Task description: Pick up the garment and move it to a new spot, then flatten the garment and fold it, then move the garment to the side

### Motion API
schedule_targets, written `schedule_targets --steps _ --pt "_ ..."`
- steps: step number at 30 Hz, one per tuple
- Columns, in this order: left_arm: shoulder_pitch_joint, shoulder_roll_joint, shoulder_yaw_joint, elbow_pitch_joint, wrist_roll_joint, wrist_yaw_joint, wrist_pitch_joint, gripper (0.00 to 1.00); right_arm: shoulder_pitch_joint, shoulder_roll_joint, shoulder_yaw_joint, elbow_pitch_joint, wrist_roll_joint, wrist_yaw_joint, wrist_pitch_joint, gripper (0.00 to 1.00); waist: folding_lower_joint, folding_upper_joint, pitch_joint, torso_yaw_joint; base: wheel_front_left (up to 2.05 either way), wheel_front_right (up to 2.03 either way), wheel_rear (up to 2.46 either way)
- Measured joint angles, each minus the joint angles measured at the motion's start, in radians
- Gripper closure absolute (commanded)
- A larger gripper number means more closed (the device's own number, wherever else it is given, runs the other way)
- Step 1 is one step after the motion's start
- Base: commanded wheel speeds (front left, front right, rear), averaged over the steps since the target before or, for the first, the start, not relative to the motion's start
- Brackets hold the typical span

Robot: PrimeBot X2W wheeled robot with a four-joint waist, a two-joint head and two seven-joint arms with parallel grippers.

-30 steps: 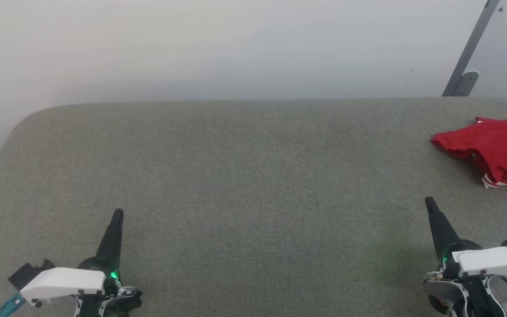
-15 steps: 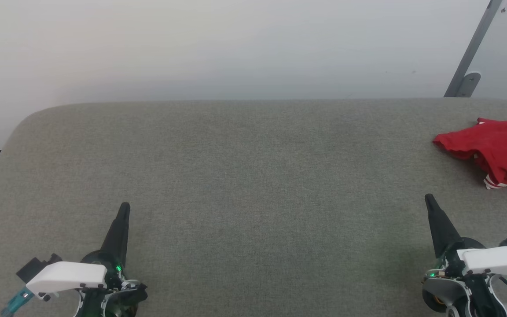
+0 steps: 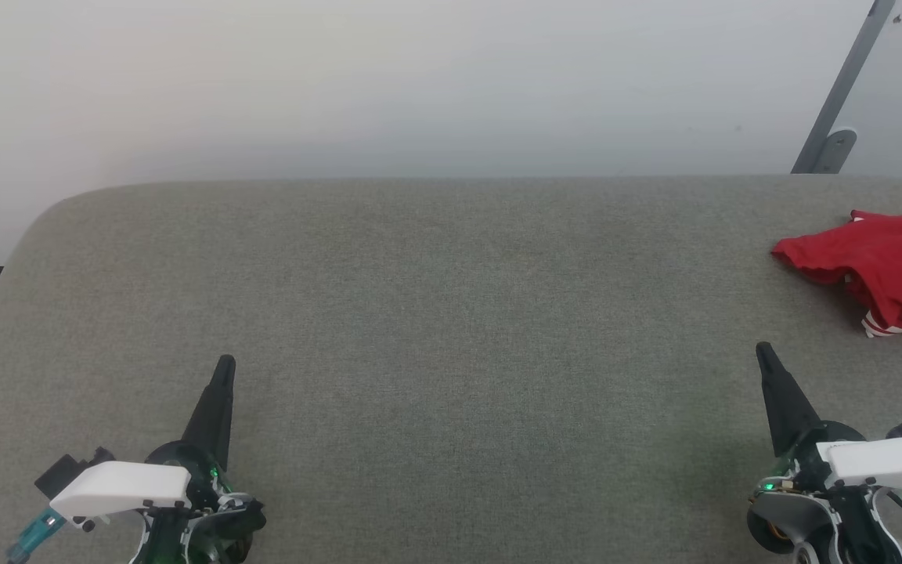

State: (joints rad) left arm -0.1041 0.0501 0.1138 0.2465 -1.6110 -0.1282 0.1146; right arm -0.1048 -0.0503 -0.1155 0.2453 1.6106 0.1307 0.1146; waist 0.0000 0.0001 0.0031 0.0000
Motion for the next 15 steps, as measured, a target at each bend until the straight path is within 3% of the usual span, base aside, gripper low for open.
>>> schedule_targets --steps 15 --pt "0.0 0.0 0.0 0.0 0.0 0.0 0.0 1.0 0.0 0.0 0.0 0.0 0.0 0.0 0.0 1.0 0.0 0.0 0.0 0.0 0.0 0.0 0.0"
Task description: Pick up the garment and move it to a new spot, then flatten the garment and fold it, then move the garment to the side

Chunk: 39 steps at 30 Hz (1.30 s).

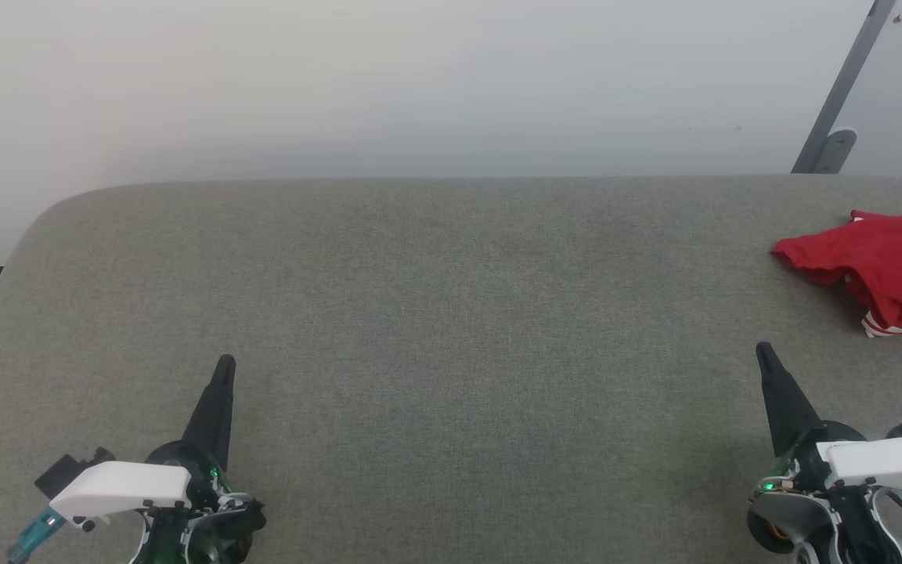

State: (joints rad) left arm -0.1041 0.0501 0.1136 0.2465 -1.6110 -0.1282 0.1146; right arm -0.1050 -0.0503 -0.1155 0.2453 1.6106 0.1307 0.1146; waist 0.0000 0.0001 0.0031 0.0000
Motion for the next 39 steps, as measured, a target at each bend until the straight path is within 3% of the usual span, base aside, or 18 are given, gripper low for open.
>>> schedule_targets --steps 39 --pt "0.0 0.0 0.0 0.0 0.0 0.0 0.0 1.0 0.0 0.0 0.0 0.0 0.0 0.0 0.0 1.0 0.0 0.0 0.0 0.0 0.0 0.0 0.0"
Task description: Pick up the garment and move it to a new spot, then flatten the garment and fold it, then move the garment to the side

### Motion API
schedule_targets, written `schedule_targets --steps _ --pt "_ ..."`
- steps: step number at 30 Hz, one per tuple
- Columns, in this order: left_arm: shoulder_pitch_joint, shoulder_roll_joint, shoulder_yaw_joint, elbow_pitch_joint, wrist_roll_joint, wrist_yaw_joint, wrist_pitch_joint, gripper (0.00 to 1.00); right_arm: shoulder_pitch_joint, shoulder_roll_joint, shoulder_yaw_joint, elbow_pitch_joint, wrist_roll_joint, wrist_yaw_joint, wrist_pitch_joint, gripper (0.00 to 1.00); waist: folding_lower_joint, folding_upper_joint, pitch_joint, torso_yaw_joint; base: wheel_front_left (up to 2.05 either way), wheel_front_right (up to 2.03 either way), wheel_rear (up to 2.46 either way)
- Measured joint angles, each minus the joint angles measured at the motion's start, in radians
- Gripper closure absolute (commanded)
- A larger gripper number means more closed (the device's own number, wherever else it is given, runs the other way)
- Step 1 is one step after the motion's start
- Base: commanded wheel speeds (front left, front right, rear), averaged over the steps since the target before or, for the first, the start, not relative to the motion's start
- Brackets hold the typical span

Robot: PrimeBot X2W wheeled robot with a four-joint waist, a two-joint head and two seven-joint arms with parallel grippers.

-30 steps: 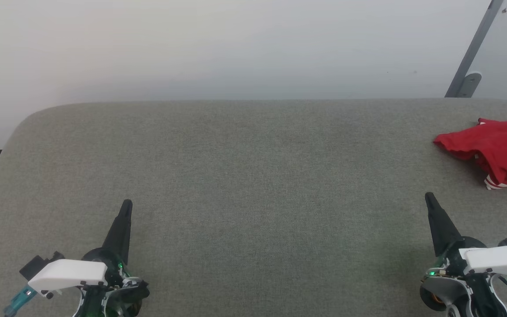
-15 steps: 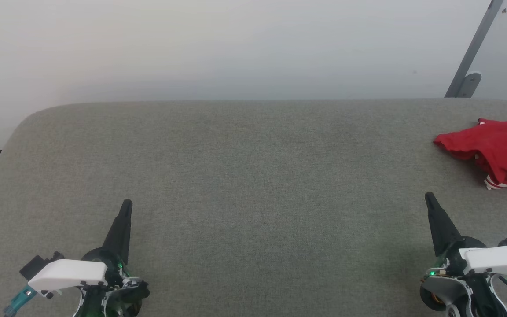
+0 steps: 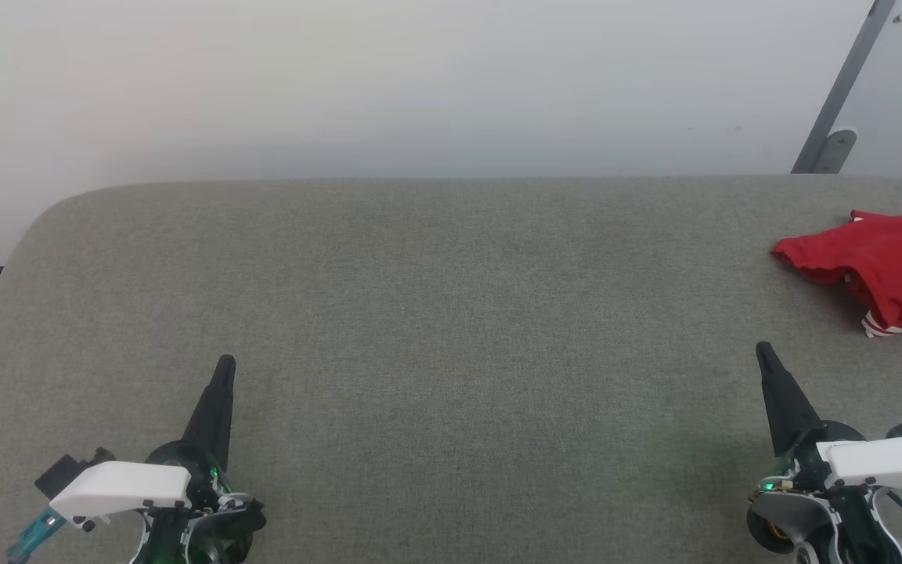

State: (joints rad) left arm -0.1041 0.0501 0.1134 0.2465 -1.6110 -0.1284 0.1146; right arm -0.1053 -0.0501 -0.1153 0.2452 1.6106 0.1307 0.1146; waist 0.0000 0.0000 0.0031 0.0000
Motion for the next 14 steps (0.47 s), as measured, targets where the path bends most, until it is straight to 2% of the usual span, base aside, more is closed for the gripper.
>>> schedule_targets --steps 14 --pt "0.0 0.0 0.0 0.0 0.0 0.0 0.0 1.0 0.0 0.0 0.0 0.0 0.0 0.0 0.0 1.0 0.0 0.0 0.0 0.0 0.0 0.0 0.0"
